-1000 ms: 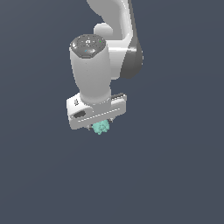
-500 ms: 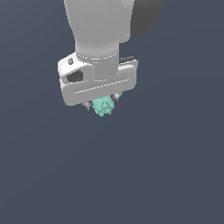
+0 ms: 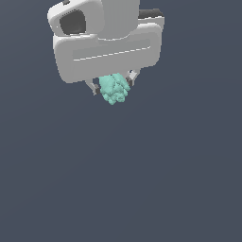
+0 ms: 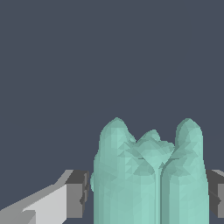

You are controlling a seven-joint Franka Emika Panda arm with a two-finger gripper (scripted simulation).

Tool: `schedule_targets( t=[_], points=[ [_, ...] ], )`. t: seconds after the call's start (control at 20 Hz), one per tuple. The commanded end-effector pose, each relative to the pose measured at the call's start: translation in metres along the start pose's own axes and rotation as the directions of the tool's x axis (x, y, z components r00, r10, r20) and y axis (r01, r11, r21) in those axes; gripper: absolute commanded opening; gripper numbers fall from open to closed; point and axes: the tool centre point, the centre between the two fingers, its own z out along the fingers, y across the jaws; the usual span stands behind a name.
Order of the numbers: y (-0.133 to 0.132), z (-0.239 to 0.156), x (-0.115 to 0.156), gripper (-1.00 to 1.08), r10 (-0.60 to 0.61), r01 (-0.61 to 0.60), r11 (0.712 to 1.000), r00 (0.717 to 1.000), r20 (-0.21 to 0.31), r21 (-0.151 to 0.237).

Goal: Pick up the object and move it to a goal position.

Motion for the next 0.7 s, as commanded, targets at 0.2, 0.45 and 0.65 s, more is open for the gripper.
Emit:
schedule_targets(
  t=[0.2, 0.45, 0.65],
  points=[
    [-0.003, -0.026, 0.002, -1.0, 0.0, 0.0, 1.0, 1.0, 0.001, 0.001],
    [-0.004, -0.035, 0.003, -1.0, 0.0, 0.0, 1.0, 1.0, 0.001, 0.001],
    [-0.004, -0.036, 0.004, -1.0, 0.0, 0.0, 1.0, 1.0, 0.001, 0.001]
  ],
)
